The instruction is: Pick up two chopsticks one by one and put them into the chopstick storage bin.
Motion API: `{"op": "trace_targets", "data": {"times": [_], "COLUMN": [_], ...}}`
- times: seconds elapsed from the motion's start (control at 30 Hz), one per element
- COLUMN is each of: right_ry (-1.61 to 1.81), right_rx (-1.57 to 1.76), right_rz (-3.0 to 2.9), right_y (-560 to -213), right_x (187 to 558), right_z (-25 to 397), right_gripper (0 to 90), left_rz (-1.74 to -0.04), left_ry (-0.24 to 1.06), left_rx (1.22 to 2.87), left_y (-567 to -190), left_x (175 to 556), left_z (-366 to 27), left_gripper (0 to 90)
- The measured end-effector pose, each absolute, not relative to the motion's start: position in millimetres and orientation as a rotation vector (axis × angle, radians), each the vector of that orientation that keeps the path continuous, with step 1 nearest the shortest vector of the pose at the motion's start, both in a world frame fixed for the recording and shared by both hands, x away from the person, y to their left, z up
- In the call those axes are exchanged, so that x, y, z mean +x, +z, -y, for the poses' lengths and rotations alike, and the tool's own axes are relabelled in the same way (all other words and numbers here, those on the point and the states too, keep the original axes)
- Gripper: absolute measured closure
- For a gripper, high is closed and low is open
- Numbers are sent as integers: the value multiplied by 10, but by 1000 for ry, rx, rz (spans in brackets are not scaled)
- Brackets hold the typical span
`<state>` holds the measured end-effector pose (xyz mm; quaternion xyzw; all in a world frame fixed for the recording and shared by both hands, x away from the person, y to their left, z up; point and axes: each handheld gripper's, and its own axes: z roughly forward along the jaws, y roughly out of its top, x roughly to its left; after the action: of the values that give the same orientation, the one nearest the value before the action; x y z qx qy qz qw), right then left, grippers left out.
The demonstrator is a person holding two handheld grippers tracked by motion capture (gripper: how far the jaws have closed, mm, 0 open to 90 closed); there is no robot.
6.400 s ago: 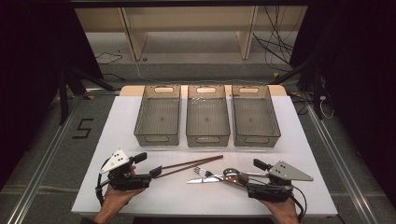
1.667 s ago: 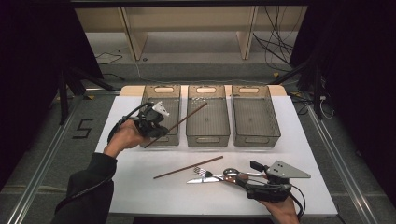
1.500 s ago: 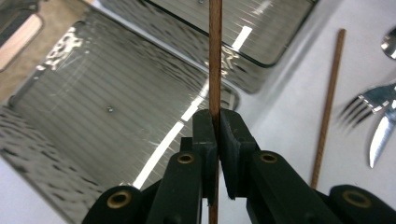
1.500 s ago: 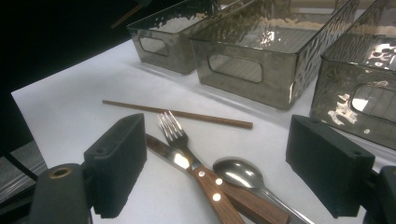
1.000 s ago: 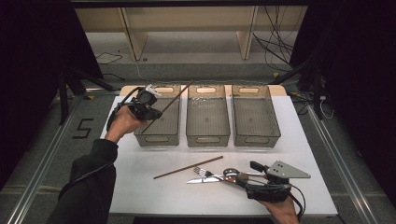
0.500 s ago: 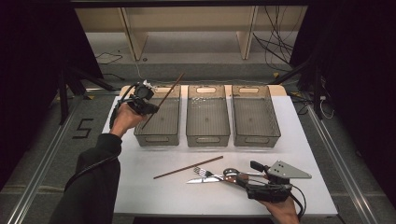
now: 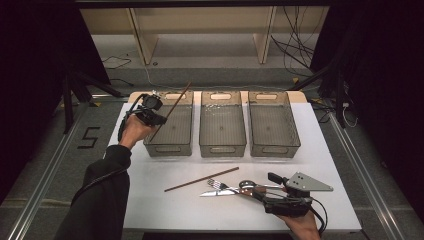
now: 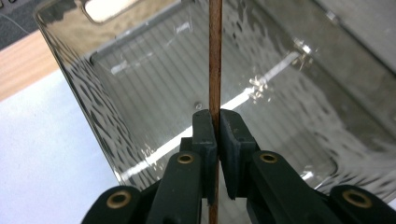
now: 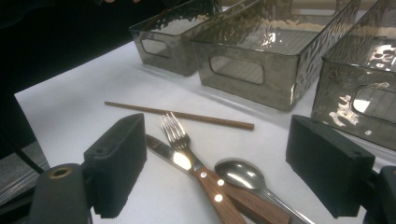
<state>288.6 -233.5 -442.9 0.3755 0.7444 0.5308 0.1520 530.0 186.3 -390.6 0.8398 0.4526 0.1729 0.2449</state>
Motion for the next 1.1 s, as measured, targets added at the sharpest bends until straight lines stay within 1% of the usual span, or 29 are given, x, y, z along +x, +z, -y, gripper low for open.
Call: {"op": "trace_targets", "data": {"times": [0.13,0.23,0.27,0.3,0.33,0.4,0.53,0.7,0.77,1.1], "right_ry": [1522,1521,1521,1522,1522,1521,1522,1522,1522,1521], "right_rx": [1076,1078,1075,1080,1080,1080,1078,1079,1080,1080], "right_rz": [-2137,-2138,-2137,-2138,-2138,-2137,-2138,-2136,-2136,-2135], "right_y": [-4427,-4429,-4430,-4431,-4431,-4432,-4430,-4430,-4430,-4430], "right_x": [2885,2886,2887,2887,2887,2886,2884,2885,2885,2883], "right_z": [2332,2330,2331,2334,2334,2335,2332,2335,2336,2336], "right_gripper": [211,210,211,211,211,211,210,211,210,211], "left_rz": [-1272,-1274,-1285,-1293,-1299,-1289,-1251,-1202,-1195,-1117], "left_ry": [463,462,457,450,442,455,442,438,435,392], "left_rx": [2285,2275,2270,2266,2264,2248,2221,2215,2208,2144], "left_y": [-3958,-3967,-3963,-3955,-3945,-3892,-3766,-3655,-3627,-3523], "left_x": [5307,5302,5304,5304,5301,5276,5220,5141,5110,4861], "left_z": [-1873,-1864,-1862,-1857,-1850,-1831,-1781,-1712,-1691,-1631], "left_gripper": [842,820,753,595,595,482,365,299,293,204]}}
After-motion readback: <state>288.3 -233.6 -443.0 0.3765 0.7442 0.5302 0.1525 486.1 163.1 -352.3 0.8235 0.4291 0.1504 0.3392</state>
